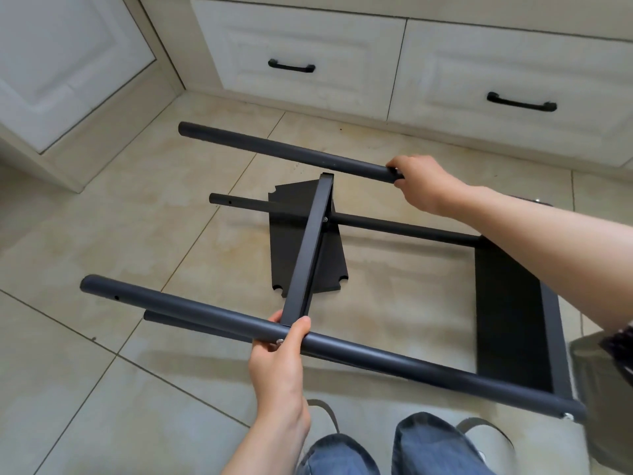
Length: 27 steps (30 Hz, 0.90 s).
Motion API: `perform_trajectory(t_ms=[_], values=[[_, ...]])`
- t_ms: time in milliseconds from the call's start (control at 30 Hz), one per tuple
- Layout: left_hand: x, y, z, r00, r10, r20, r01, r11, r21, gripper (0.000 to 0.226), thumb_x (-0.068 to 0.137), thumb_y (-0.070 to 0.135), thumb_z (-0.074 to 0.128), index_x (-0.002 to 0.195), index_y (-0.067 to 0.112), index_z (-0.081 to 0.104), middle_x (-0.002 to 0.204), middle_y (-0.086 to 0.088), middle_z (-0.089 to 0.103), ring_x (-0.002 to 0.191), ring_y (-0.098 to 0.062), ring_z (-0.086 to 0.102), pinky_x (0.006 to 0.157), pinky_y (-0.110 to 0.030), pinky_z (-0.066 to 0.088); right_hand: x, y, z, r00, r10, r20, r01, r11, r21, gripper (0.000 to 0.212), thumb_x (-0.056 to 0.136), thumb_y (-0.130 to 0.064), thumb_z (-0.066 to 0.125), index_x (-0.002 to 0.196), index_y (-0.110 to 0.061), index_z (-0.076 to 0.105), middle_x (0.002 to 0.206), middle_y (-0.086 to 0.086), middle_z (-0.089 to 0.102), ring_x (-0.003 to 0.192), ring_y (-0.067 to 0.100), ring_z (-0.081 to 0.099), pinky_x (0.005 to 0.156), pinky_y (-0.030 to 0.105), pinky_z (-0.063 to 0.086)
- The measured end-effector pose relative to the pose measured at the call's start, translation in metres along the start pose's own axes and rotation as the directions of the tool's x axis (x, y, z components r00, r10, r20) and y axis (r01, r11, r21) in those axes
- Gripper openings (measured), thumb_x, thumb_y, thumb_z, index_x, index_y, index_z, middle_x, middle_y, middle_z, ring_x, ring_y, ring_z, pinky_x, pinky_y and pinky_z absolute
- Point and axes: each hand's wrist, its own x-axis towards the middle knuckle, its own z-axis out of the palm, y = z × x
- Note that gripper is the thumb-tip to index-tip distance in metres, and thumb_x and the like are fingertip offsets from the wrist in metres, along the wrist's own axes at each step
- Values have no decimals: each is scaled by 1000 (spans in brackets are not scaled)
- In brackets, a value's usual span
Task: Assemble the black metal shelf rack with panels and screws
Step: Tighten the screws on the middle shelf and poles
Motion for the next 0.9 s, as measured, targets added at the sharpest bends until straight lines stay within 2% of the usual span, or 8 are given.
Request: perform_trajectory(t_ms=[267,467,600,733,800,900], values=[[-6,44,3,983,155,101,-155,988,-13,33,80,7,80,103,28,68,103,-2,67,97,-17,66,77,-18,44,-21,-5,-49,992,67,-106,-57,993,99,25,98,-5,48,121,-8,57,111,15,61,98,33,56,85,44,50],[-16,88,0,933,302,194,-315,948,41,34,79,1,80,97,30,72,92,6,65,83,-9,66,69,-13,48,-46,-11,-85,972,120,-200,-76,973,216,27,97,-8,54,124,-10,55,115,15,62,101,32,59,88,43,51],[-26,121,1,878,389,279,-416,908,44,40,76,-4,80,101,26,73,94,12,72,81,-1,70,65,-10,52,-75,-13,-106,963,149,-224,-69,942,329,44,96,-3,54,136,-18,44,114,12,60,101,28,59,82,36,49],[-43,145,0,790,443,424,-520,851,79,45,77,-3,80,108,29,71,110,16,74,100,1,69,77,-16,54,-108,-9,-124,972,175,-157,-114,936,333,71,93,5,53,148,-30,27,109,5,52,99,25,55,82,36,47],[-52,153,-1,734,463,498,-581,807,106,48,78,0,81,111,34,71,112,18,73,101,5,67,74,-12,54,-125,-5,-129,971,198,-135,-140,925,354,74,90,8,53,147,-30,23,110,6,53,101,27,57,83,38,50],[-61,159,0,667,483,567,-651,748,128,53,76,0,82,111,39,72,111,20,73,101,5,67,71,-6,51,-150,5,-128,965,227,-132,-154,897,415,72,89,9,54,140,-29,23,108,7,55,95,26,60,72,33,50]])
